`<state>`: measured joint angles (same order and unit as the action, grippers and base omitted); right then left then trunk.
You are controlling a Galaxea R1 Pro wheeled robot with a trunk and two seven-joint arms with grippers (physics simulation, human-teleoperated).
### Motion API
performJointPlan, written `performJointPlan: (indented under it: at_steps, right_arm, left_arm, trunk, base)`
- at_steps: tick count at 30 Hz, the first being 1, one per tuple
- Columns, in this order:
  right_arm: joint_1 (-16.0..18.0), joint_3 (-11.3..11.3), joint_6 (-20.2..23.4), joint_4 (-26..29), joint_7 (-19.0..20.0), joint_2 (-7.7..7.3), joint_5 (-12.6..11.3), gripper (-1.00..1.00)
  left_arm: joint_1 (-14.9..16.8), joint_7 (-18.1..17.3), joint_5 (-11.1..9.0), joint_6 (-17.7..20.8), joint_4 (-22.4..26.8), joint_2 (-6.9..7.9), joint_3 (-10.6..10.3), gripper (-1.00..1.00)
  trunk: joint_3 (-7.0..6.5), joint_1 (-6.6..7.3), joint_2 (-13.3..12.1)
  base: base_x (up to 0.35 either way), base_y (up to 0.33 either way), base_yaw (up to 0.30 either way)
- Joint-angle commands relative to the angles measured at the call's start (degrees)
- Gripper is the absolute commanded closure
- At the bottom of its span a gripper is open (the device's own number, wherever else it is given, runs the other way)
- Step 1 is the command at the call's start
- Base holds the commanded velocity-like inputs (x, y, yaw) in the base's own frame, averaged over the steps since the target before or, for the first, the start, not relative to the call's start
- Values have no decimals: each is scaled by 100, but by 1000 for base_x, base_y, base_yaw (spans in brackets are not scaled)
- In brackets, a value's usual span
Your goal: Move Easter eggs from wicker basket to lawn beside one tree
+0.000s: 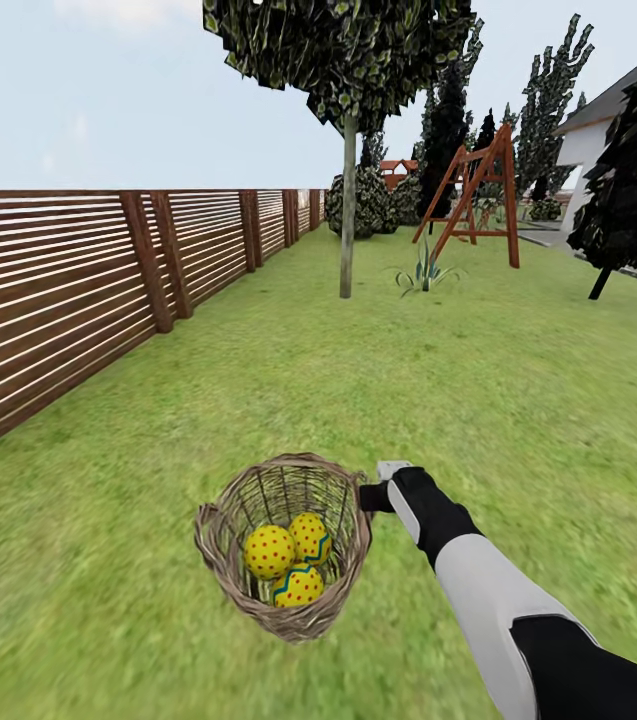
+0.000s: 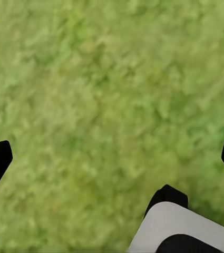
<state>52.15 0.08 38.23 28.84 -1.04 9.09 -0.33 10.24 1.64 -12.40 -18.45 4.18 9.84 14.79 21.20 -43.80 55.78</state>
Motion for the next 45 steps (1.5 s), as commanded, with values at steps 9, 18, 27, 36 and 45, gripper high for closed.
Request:
performJointPlan:
  at_steps: [9,18,27,36,45]
  right_arm:
    - [-3,-5,27,7,-2,1,-37,100]
    - [-3,1,27,7,-1,11,-37,100]
    - [-3,1,27,7,-1,13,-37,100]
    - [-3,1,27,7,-1,13,-37,100]
    - [-3,1,27,7,-1,13,-37,100]
  left_arm:
    - [4,3,-54,-18,-5,-7,-28,-100]
    - [4,3,-52,-18,-5,-17,-28,-100]
    - [4,3,-52,-18,-5,-17,-28,-100]
    - [4,3,-52,-18,-8,-17,-28,-100]
    - [4,3,-52,-18,-5,-17,-28,-100]
  trunk:
    - [-156,198,-358]
    - [-210,264,-478]
    - [-371,462,-839]
    - [-533,659,-1200]
    - [-533,659,-1200]
  base:
    - [0,0,0]
    - [0,0,0]
    - [0,0,0]
    - [0,0,0]
    - [205,0,0]
